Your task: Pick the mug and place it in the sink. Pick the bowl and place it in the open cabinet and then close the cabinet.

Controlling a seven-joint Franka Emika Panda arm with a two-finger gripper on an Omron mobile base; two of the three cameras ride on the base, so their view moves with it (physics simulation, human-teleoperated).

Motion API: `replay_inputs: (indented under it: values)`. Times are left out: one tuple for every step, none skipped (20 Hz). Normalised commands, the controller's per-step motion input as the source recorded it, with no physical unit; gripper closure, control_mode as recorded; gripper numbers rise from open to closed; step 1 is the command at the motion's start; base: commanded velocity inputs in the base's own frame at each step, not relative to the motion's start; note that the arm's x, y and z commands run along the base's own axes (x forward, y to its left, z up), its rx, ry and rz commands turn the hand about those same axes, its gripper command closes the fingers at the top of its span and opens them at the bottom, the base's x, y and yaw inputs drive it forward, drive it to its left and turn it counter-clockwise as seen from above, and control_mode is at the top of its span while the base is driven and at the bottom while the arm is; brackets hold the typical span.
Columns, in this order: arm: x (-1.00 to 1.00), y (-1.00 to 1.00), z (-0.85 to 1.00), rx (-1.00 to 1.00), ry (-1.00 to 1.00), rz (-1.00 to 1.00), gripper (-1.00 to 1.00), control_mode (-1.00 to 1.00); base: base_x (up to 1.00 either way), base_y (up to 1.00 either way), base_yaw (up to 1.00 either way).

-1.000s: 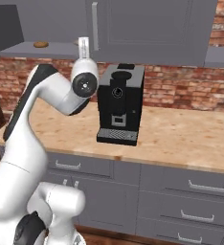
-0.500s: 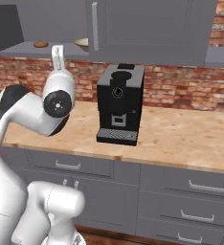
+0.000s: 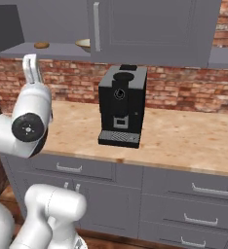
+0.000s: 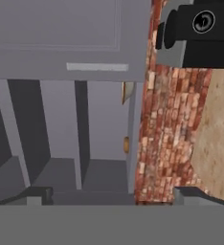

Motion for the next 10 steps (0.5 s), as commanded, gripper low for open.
replay_inputs:
  values:
    - [-0.75, 0.17, 0.03, 0.0, -0.08, 0.03, -1.0, -1.0, 0.0, 0.0, 0.0]
    - [-0.76, 0.24, 0.02, 0.0, -0.09, 0.02, -1.0, -1.0, 0.0, 0.0, 0.0]
    - [-0.74, 0.26, 0.02, 0.0, -0.1, 0.02, -1.0, -1.0, 0.0, 0.0, 0.0]
    - [-0.69, 0.35, 0.02, -0.01, -0.1, 0.02, -1.0, -1.0, 0.0, 0.0, 0.0]
    - [-0.66, 0.36, 0.0, -0.02, -0.1, 0.02, -1.0, -1.0, 0.0, 0.0, 0.0]
    - [-0.58, 0.36, 0.0, -0.01, -0.06, 0.0, -1.0, -1.0, 0.0, 0.0, 0.0]
    - [-0.61, 0.36, 0.0, -0.03, -0.07, 0.0, -1.0, -1.0, 0.0, 0.0, 0.0]
    - [-0.6, 0.4, 0.0, -0.02, -0.07, 0.0, -1.0, -1.0, 0.0, 0.0, 0.0]
    - [-0.59, 0.44, 0.0, -0.03, -0.07, 0.0, -1.0, -1.0, 0.0, 0.0, 0.0]
    - [-0.61, 0.49, 0.0, -0.03, -0.07, 0.0, -1.0, -1.0, 0.0, 0.0, 0.0]
